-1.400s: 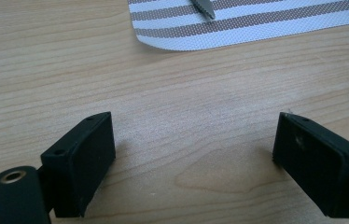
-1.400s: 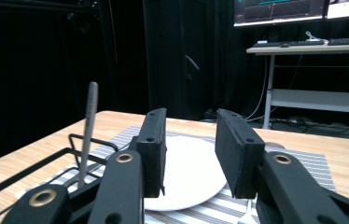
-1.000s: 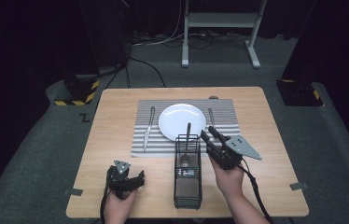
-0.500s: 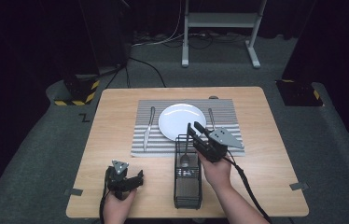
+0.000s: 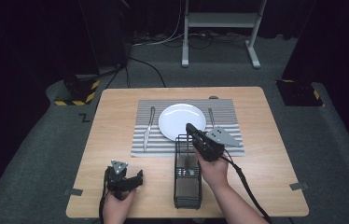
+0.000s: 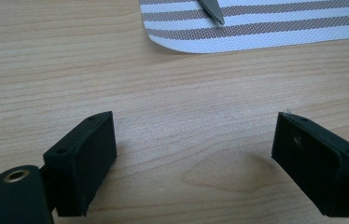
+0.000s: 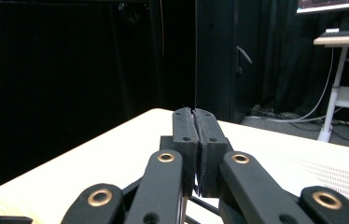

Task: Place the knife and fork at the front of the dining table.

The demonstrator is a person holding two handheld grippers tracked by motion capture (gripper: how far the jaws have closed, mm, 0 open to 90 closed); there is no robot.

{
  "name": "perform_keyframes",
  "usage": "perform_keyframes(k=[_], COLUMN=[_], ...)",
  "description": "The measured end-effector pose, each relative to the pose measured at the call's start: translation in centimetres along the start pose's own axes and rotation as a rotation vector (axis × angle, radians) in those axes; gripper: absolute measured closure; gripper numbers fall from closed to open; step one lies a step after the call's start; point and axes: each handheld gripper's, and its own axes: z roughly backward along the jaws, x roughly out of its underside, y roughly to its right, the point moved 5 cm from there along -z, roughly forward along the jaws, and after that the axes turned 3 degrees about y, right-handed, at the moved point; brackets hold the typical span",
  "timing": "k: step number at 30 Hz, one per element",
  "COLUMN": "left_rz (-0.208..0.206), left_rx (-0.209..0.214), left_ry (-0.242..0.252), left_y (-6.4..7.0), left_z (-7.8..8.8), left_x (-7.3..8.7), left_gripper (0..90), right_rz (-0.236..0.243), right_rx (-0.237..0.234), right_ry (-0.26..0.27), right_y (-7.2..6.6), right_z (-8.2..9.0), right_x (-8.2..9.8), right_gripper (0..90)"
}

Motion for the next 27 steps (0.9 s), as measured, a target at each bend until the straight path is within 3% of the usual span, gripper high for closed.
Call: perform_keyframes(k=[9, 27], left_rz=[-0.003, -0.014], left_rx=[-0.002, -0.008], left_ry=[-0.001, -0.005], left_y=[0.0, 0.0], left_z=[0.0, 0.0], left_x=[0.0, 0.0], left_gripper=[13.6, 13.4], right_rz=[0.015, 0.004], right_rx=[-0.030, 0.008], right_ry=[0.082, 0.232], right_y=[-0.9, 0.7], right_z=[1.8, 6.0], right_x=[-2.2, -7.8], right_gripper=[88.8, 88.7])
